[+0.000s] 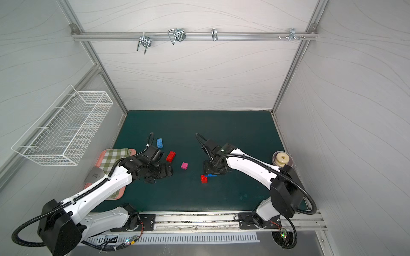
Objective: Assemble a carrot with lego
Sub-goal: Assemble the lego brick with the lego brick.
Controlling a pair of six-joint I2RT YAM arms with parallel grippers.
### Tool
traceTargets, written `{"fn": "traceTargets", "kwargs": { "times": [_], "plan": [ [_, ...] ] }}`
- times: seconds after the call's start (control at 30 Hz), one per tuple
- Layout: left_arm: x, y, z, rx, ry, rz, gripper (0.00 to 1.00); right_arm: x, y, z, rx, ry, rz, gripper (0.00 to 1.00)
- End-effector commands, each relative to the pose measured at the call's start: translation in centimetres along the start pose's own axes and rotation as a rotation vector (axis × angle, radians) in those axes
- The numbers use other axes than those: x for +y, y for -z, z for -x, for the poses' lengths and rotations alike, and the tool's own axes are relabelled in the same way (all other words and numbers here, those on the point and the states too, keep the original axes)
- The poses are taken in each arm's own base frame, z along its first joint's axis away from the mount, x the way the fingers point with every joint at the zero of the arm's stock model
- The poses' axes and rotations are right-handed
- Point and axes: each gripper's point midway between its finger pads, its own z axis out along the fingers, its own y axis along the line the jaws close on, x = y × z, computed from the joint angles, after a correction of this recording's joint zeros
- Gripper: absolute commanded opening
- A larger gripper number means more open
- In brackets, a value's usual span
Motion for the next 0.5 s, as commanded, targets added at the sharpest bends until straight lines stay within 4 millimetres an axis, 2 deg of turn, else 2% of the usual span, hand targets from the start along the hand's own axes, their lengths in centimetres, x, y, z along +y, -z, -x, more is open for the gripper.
{"fn": "traceTargets", "kwargs": {
  "times": [0.0, 0.2, 0.47],
  "plan": [
    [-0.6, 0.4, 0.2, -0.021, 0.004, -0.050, 0.99, 0.9, -1.1, -1.4, 0.084, 0.068, -0.017, 0.57],
    [-0.9, 0.4, -0.1, -0.019, 0.002, -0.085, 0.99, 1.9, -2.5, -1.4, 0.123, 0.125, -0.042, 0.58],
    [-0.8, 0.5, -0.2, -0.022, -0.001, -0.090, 0.99, 1.5, -3.6, -1.1, 0.142, 0.147, -0.091, 0.59]
  ]
}}
